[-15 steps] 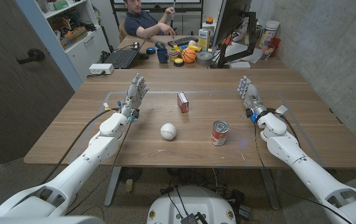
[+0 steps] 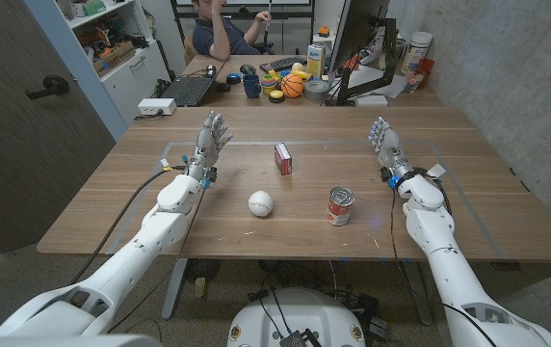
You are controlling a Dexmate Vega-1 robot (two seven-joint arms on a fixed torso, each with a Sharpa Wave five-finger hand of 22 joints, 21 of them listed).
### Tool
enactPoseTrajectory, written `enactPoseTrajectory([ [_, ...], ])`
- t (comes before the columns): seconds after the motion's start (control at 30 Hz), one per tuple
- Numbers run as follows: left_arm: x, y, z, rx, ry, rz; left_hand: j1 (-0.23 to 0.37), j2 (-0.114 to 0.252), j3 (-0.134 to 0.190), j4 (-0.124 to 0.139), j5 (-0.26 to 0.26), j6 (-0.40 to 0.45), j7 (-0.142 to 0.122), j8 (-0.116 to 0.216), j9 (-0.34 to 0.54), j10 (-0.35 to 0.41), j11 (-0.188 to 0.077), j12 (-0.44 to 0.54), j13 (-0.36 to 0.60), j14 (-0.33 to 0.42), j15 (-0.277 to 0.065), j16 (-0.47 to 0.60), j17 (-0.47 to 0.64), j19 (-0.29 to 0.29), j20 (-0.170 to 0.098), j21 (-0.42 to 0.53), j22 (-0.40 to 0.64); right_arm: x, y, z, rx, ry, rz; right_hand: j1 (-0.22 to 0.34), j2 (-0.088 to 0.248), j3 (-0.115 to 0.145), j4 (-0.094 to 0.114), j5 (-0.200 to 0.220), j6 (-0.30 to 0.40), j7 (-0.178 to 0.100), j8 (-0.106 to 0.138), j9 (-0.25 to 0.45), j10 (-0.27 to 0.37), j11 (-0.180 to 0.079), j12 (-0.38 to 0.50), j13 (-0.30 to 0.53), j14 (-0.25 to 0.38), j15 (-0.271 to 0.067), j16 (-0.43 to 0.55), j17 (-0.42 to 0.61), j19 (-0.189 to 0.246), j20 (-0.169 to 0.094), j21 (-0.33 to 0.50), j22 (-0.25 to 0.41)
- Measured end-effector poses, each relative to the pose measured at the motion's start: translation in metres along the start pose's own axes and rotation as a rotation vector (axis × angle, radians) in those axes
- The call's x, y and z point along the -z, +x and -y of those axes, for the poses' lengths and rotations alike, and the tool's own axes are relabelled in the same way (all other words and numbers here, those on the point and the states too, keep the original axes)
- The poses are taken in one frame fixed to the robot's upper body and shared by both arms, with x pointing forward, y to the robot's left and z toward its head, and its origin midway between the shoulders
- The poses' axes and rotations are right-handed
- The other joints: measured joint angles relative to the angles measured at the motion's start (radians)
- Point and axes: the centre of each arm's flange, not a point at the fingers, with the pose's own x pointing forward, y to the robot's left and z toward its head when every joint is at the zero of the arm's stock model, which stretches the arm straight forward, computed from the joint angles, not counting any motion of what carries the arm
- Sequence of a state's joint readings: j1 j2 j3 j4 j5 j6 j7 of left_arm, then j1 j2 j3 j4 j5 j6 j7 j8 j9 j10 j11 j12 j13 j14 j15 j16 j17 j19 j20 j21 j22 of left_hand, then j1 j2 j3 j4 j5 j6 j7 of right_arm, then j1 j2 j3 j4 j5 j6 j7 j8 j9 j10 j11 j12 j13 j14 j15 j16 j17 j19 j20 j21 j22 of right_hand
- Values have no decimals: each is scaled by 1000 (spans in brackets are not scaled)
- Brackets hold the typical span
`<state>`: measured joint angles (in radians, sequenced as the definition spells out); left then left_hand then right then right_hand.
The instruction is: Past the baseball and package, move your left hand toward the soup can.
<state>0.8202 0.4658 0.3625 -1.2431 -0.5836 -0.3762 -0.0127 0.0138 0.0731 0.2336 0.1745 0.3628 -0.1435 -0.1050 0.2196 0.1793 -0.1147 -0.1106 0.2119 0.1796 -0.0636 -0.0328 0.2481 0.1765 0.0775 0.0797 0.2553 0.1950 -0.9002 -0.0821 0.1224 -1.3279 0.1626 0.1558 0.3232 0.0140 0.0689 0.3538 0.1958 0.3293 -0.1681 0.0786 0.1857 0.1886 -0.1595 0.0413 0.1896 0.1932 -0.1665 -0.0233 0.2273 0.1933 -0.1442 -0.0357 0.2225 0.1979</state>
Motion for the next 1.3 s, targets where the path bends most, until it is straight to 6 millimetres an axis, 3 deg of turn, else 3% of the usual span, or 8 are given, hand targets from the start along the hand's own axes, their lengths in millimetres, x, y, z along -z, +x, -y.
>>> enactPoseTrajectory([
  [0.2, -18, 9, -2, 0, 52, 53, 26, 11, -5, -25, 0, -23, -33, -16, 0, -15, 0, -17, 0, -21, -2, -22, -5, -28, -42, -20, -4, 2, -1, 1, -6, -12, -12, 0, 0, 0, 0, 0, 0, 0, 0, 0, 0, 0, 0, 0, 0, 0, 0, 0, 0, 0, 0, 0],
  [0.3, -29, 14, 1, 24, 123, 85, 29, 14, -7, -26, 0, -29, -41, -20, 0, -17, 1, -17, 0, -23, -3, -27, -5, -31, -40, -23, -4, 5, -1, -3, -37, -42, -29, 0, 0, 0, 0, 0, 0, 0, 0, 0, 0, 0, 0, 0, 0, 0, 0, 0, 0, 0, 0, 0],
  [0.33, -31, 15, 1, 28, 131, 90, 29, 14, -9, -28, 0, -28, -49, -20, 0, -21, -2, -17, 0, -23, -3, -27, -5, -32, -39, -23, -4, 2, -3, 7, 32, 26, 0, 0, 0, 0, 0, 0, 0, 0, 0, 0, 0, 0, 0, 0, 0, 0, 0, 0, 0, 0, 0, 0],
  [0.57, -61, 29, 6, 80, 239, 144, 57, 15, -9, -46, 0, 1, -107, -20, 4, -16, -10, -17, 2, -26, 0, -34, -4, -35, -20, -34, -9, 5, -5, 7, 32, 29, -4, 0, 0, 0, 0, 0, 0, 0, 0, 0, 0, 0, 0, 0, 0, 0, 0, 0, 0, 0, 0, 0],
  [0.9, -102, 52, 19, 145, 312, 220, 90, 1, -8, -70, 0, 19, -117, -15, 5, -15, -11, -17, 5, -42, 10, -45, -2, -47, -8, -45, -9, 5, -5, 4, 6, 4, -10, 0, 0, 0, 0, 0, 0, 0, 0, 0, 0, 0, 0, 0, 0, 0, 0, 0, 0, 0, 0, 0],
  [0.93, -104, 52, 32, 218, 391, 235, 96, -2, -8, -77, 0, 19, -117, -15, 5, -15, -11, -22, 5, -48, 8, -45, -2, -50, -6, -45, -9, 7, -5, 5, 25, 30, -5, 0, 0, 0, 0, 0, 0, 0, 0, 0, 0, 0, 0, 0, 0, 0, 0, 0, 0, 0, 0, 0],
  [1.1, -120, 58, 52, 301, 474, 273, 127, -10, -6, -98, 0, 23, -113, -15, 9, -37, -11, -29, 5, -65, 7, -49, -2, -53, 37, -52, -9, 8, -4, 5, 23, 30, -4, 0, 0, 0, 0, 0, 0, 0, 0, 0, 0, 0, 0, 0, 0, 0, 0, 0, 0, 0, 0, 0],
  [1.3, -139, 66, 82, 408, 575, 322, 142, -13, -7, -107, 0, 21, -115, -15, 9, -53, -9, -32, 4, -82, 14, -53, -2, -60, 48, -56, -9, 8, -5, 4, 20, 29, -2, 0, 0, 0, 0, 0, 0, 0, 0, 0, 0, 0, 0, 0, 0, 0, 0, 0, 0, 0, 0, 0],
])
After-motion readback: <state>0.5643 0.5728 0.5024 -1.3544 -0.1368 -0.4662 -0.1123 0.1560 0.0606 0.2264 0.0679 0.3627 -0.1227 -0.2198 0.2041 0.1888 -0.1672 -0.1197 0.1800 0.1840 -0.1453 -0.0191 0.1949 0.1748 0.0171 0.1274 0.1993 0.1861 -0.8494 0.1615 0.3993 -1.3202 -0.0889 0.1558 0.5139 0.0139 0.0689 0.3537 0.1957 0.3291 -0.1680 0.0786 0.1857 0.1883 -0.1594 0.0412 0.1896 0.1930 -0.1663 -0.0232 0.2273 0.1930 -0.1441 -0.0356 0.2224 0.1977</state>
